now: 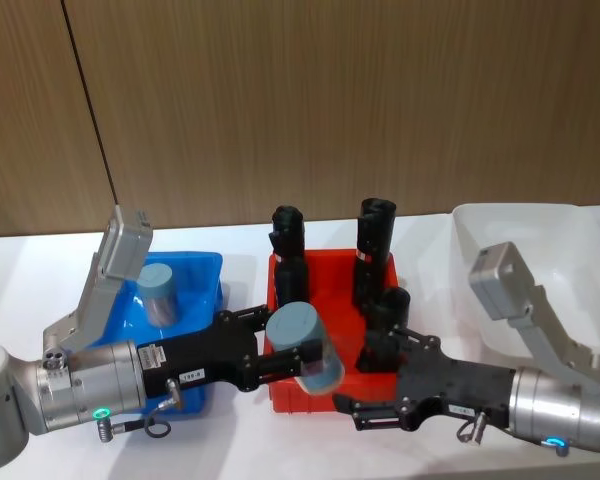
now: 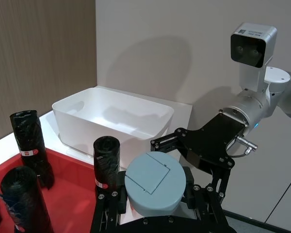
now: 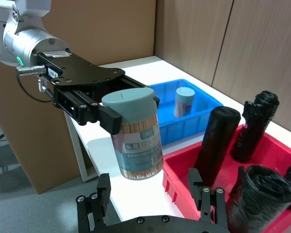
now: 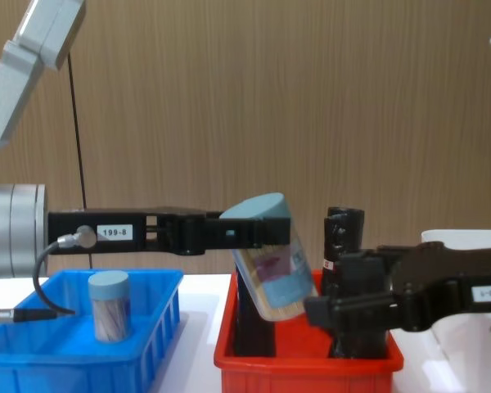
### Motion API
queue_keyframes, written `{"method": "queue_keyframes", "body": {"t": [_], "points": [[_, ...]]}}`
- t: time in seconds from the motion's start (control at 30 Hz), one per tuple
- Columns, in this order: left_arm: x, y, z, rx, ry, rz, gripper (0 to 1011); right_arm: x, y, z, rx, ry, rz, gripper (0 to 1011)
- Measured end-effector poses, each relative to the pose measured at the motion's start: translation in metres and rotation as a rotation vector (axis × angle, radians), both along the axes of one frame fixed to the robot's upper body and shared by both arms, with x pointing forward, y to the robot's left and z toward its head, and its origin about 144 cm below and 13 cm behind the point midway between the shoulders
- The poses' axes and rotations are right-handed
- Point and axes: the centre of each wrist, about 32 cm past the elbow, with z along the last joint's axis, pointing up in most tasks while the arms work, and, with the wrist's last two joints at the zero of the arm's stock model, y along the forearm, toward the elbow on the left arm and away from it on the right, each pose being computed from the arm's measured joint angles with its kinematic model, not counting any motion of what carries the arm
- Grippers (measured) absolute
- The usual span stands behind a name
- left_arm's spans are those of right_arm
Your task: Pick the cotton swabs from the blue box and place them into the white box.
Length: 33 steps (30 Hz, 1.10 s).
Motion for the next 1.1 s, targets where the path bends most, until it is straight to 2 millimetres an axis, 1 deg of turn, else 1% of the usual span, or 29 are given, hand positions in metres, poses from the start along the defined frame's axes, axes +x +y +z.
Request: {"method": "queue_keyframes", "body": {"t": [0.6, 1.1], "points": [[0.000, 0.000, 0.000, 0.000, 0.000, 0.000, 668, 0.013, 0.021, 0.006, -0.007, -0.005, 0.040, 1002], [0.000, 0.000, 0.000, 0.000, 0.000, 0.000, 668, 0.020, 0.032, 0.010, 0.000, 0.003, 0.068, 1002]]}}
